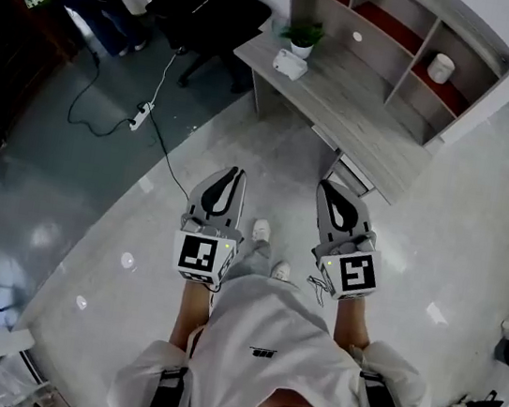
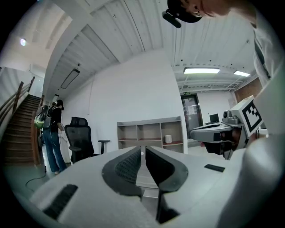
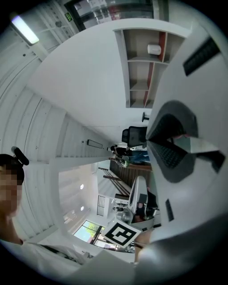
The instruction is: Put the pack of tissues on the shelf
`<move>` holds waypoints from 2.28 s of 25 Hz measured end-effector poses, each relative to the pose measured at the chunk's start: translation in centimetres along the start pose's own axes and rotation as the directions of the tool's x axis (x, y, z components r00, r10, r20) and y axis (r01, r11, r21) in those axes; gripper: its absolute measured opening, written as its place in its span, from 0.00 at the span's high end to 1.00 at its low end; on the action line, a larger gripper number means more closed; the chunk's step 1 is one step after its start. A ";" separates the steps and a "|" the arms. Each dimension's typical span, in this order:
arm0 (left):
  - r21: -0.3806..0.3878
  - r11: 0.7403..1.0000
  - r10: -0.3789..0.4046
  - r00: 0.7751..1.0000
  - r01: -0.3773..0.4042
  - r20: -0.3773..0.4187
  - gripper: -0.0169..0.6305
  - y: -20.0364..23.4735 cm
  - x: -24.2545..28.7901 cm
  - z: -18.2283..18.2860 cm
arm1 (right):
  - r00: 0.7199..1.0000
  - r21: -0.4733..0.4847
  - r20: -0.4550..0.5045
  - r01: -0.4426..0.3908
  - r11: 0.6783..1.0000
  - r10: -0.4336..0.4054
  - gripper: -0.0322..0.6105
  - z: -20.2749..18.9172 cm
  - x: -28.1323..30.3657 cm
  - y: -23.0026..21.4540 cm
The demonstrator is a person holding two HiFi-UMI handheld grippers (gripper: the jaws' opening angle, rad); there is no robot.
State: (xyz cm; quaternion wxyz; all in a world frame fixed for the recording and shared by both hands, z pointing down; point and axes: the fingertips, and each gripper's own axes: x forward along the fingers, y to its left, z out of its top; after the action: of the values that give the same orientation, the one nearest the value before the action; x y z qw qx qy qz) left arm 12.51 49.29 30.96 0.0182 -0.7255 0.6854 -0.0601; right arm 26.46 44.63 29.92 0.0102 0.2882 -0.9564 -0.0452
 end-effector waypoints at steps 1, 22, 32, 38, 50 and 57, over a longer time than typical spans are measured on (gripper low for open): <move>0.003 1.000 0.000 1.000 0.000 0.000 0.92 0.2 0.4 0.0 | 1.000 0.000 -0.001 -0.003 1.000 0.003 0.91 -0.1 0.4 -0.1; -0.025 0.999 -0.025 1.000 0.024 -0.010 0.92 9.0 11.2 -2.0 | 0.998 -0.021 -0.069 -0.003 1.000 0.001 0.91 -2.4 13.6 -3.6; -0.030 0.997 -0.065 0.998 0.065 -0.020 0.92 13.8 16.2 -2.8 | 0.996 -0.027 -0.077 0.041 0.999 -0.043 0.91 -2.6 20.2 -5.2; -0.026 0.996 -0.088 0.996 0.087 -0.029 0.92 16.0 18.4 -3.5 | 0.994 -0.025 -0.076 0.071 0.997 -0.073 0.91 -2.9 22.8 -5.7; -0.028 0.993 -0.118 0.993 0.117 -0.029 0.92 17.8 21.6 -4.0 | 0.985 -0.043 -0.146 0.090 0.995 -0.096 0.91 -4.2 25.7 -6.9; -0.035 0.993 -0.111 0.993 0.110 -0.039 0.92 18.8 23.8 -4.6 | 0.988 -0.037 -0.119 0.098 0.995 -0.102 0.91 -4.5 27.5 -8.6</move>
State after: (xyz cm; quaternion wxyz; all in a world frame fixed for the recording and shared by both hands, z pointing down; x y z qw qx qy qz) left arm -5.37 24.72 34.96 -0.0109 -0.7611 0.6453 -0.0645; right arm 8.49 21.91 33.43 0.0700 0.3378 -0.9376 -0.0428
